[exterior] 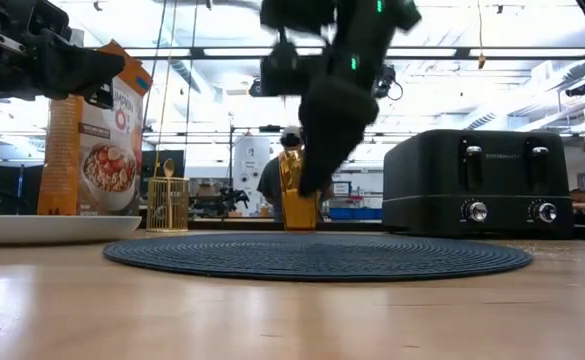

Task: Arrange a breakfast setting
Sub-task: Adjust the blue tablemat, then put the brown cup of milk on the top right of the blue table placemat

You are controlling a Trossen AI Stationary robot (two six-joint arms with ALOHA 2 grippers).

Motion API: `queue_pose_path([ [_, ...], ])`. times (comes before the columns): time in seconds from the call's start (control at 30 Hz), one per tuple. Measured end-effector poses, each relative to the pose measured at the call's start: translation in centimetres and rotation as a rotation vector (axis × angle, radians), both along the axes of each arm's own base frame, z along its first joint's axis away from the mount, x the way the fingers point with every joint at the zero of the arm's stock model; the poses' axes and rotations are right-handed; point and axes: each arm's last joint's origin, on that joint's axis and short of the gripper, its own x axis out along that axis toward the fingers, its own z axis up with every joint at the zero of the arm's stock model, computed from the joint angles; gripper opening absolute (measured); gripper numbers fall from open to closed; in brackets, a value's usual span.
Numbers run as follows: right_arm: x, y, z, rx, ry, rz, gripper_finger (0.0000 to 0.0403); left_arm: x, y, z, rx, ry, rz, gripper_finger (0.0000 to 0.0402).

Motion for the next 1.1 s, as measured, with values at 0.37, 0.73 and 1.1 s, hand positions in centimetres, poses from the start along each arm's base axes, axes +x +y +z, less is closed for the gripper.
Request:
queue_pose_path([
  [0.37, -2.3, 0.7, 9.8, -0.107, -0.192, 0.037, 0.0345, 0.0, 0.0, 0.0, 0.0, 0.002, 0.0, 0.0018],
  [0.73, -5.3, -2.2, 17.5, -0.211, -0.488, 0.047, 0.0345, 0.0, 0.0, 0.0, 0.0, 0.0, 0.0, 0.0018],
  [1.1, -6.2, -4.0, 19.6, -0.243, -0.575, 0.099, 0.0345, 0.0, 0.0, 0.0, 0.0, 0.0, 0.0, 0.0018],
])
